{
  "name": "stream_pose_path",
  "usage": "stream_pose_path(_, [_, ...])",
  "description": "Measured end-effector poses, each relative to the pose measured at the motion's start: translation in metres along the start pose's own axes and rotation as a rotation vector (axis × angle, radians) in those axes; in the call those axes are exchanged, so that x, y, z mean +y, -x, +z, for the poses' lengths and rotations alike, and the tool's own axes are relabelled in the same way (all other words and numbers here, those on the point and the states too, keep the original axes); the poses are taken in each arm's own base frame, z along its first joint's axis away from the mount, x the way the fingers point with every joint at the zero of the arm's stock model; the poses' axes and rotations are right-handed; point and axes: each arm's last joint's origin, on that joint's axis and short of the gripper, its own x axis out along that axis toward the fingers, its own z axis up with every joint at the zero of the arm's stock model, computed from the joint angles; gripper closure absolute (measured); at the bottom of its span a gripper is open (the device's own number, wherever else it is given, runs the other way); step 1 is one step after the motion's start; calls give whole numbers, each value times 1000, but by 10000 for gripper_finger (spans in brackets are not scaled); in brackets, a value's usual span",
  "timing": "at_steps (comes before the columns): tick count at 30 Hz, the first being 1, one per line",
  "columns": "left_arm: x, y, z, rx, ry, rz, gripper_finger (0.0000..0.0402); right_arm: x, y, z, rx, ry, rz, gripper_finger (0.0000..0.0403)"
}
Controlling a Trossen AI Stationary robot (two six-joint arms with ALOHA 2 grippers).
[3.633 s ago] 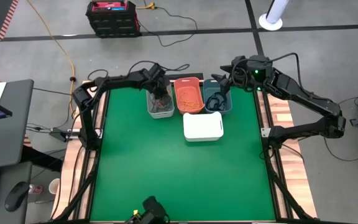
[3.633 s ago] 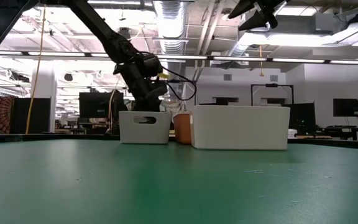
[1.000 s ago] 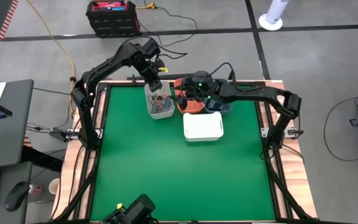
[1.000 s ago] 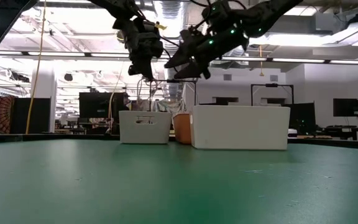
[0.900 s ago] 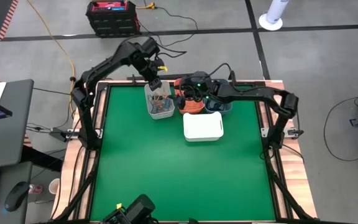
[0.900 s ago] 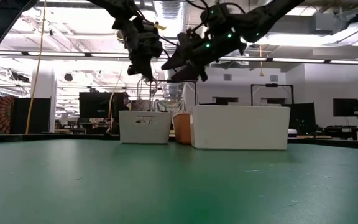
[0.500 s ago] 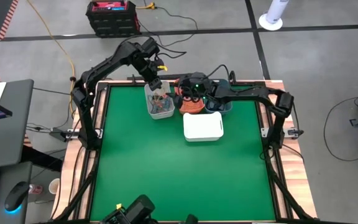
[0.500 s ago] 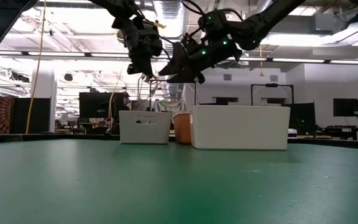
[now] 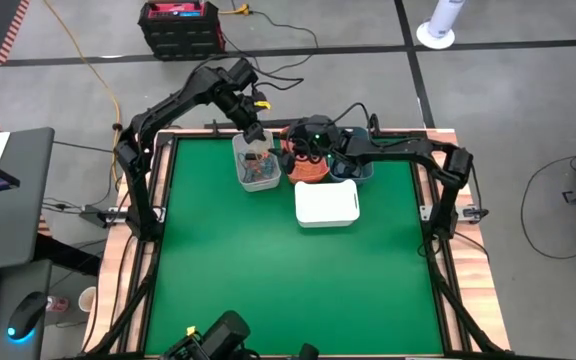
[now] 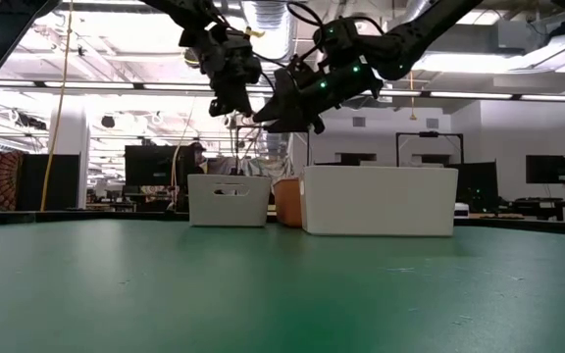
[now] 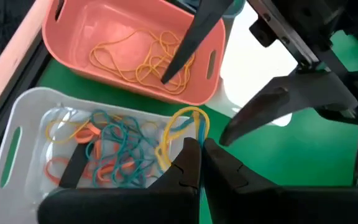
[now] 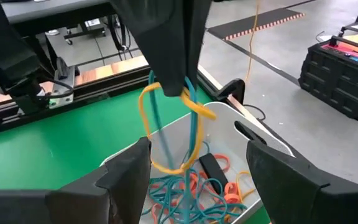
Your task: Sort rubber bands into baskets
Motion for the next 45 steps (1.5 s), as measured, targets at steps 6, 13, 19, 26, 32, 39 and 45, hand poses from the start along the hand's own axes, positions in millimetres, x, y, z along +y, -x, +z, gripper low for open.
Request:
stream_pose_path(6, [0,0,3,-32,-16,-20,400,0,0,0,-4,1,5,132])
stream_pose_path(13, [0,0,5,-53,-16,-22,400,0,0,0,-2,28,21,228])
stream_pose_path(19, [1,1,5,-55,-8,-25,400,1,0,0,6,26,27,318])
stream_pose_path(26, [2,1,4,-46,-1,-15,400,2,0,-1,7,26,33,364])
stream_pose_path(32, [6,3,-1,-5,4,32,400,3,0,0,9,0,60,368])
stream_pose_path(39, [9,5,-5,37,15,68,400,3,0,0,9,-2,61,371])
stream_pose_path(45, [9,5,-5,41,33,81,400,3,0,0,8,-27,74,372])
